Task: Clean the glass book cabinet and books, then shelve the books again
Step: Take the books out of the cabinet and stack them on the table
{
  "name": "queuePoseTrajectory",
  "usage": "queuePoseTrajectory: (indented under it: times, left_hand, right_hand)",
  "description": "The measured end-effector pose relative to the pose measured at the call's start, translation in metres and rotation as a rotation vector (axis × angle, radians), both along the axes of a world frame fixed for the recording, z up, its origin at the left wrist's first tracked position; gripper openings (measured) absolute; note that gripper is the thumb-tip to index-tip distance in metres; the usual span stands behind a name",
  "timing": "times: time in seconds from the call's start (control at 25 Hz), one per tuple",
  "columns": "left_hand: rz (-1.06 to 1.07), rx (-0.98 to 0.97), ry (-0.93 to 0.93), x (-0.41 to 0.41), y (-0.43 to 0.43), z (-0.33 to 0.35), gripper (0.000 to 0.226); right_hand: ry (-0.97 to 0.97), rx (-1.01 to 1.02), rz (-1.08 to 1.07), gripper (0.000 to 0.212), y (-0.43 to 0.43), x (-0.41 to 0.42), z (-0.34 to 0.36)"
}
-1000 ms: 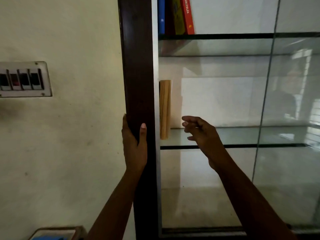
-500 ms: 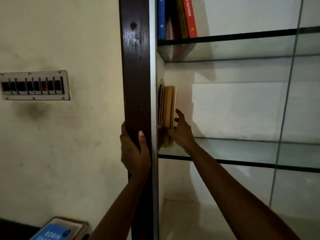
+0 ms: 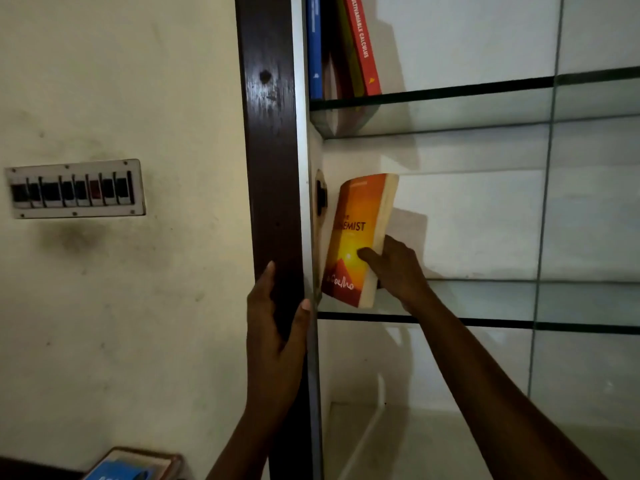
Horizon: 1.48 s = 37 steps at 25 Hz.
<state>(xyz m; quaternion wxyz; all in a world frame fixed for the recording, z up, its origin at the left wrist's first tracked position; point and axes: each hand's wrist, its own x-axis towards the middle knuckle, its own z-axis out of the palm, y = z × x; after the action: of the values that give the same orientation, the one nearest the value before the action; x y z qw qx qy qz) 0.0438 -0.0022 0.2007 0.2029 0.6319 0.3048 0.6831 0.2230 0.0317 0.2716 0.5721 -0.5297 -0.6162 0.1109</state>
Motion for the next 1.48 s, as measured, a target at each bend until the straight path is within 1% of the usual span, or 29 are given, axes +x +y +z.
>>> queuePoseTrajectory:
  times: [0.08,0.12,0.2,0.24,0.28,0.36,0.4,0.48,0.56,0.6,0.68,0.76,0.8,0.84,0.88,0.92,1.0,1.04,1.08,1.12,1.28,1.4,1.48]
  left_hand:
    - [-0.169,-0.081,-0.008,0.006,-0.011,0.017,0.056]
    - [-0.248,-0.121,0.003,0.01,-0.014,0.027,0.056]
    - [-0.401,-0.185,0.012,0.016,-0.017,0.042,0.059]
    - [-0.466,-0.217,0.019,0.018,-0.016,0.047,0.057]
    - [-0.511,-0.247,0.036,0.017,-0.017,0.051,0.054]
    - [-0.552,-0.307,0.079,0.012,-0.015,0.055,0.058]
    - [-0.564,-0.346,0.068,0.007,-0.014,0.056,0.058]
    - [-0.554,-0.391,-0.03,-0.004,-0.012,0.061,0.047]
    - [-0.492,-0.36,-0.128,-0.016,-0.009,0.071,0.036]
    - [-0.436,-0.325,-0.149,-0.023,-0.009,0.078,0.031]
    - [-0.312,-0.235,-0.173,-0.036,-0.007,0.091,0.026]
    - [-0.219,-0.139,-0.209,-0.047,-0.007,0.105,0.019]
    - [-0.177,-0.094,-0.228,-0.051,-0.007,0.111,0.016]
    - [-0.14,-0.057,-0.249,-0.054,-0.008,0.117,0.015]
    - [-0.109,-0.026,-0.268,-0.056,-0.008,0.123,0.015]
    - [-0.081,-0.004,-0.282,-0.058,-0.008,0.128,0.017]
    - [-0.042,0.028,-0.3,-0.058,-0.006,0.137,0.026]
    - [-0.032,0.036,-0.308,-0.058,-0.004,0.142,0.029]
    - [-0.026,0.042,-0.31,-0.057,-0.003,0.146,0.029]
    - [-0.021,0.047,-0.309,-0.056,-0.001,0.15,0.028]
    - [-0.013,0.025,-0.323,-0.054,0.003,0.151,0.03]
    - [-0.016,0.011,-0.358,-0.056,0.005,0.15,0.027]
    - [-0.027,0.017,-0.374,-0.057,0.005,0.154,0.031]
  right_hand:
    - [0.156,-0.008,0.162,0.03,-0.036,0.014,0.004]
    - [0.185,-0.025,0.24,0.032,-0.055,0.02,0.006]
    - [0.158,-0.065,0.346,0.042,-0.085,0.029,0.008]
    - [0.145,-0.089,0.38,0.046,-0.094,0.031,0.007]
    - [0.132,-0.11,0.407,0.047,-0.098,0.032,0.006]
    - [0.146,-0.146,0.482,0.047,-0.102,0.029,0.004]
    - [0.14,-0.165,0.516,0.047,-0.102,0.026,0.004]
    - [0.089,-0.194,0.536,0.043,-0.099,0.015,0.012]
    - [0.022,-0.174,0.432,0.04,-0.092,0.003,0.03]
    - [-0.023,-0.115,0.325,0.039,-0.087,-0.001,0.042]
    - [-0.11,0.124,0.082,0.032,-0.078,-0.007,0.07]
    - [-0.14,0.434,-0.069,0.022,-0.072,-0.011,0.104]
    - [-0.151,0.565,-0.133,0.02,-0.067,-0.013,0.123]
    - [-0.165,0.646,-0.195,0.022,-0.059,-0.014,0.142]
    - [-0.187,0.668,-0.246,0.029,-0.048,-0.013,0.163]
    - [-0.213,0.621,-0.275,0.04,-0.035,-0.013,0.183]
    - [-0.255,0.376,-0.265,0.061,-0.007,-0.013,0.217]
    - [-0.293,0.262,-0.28,0.067,0.006,-0.014,0.23]
    - [-0.336,0.2,-0.311,0.067,0.015,-0.014,0.237]
    - [-0.364,0.19,-0.346,0.064,0.022,-0.015,0.242]
    - [-0.339,0.349,-0.433,0.045,0.02,-0.015,0.238]
    - [-0.246,0.462,-0.449,0.038,-0.004,-0.009,0.235]
    - [-0.243,0.492,-0.441,0.035,-0.024,-0.005,0.238]
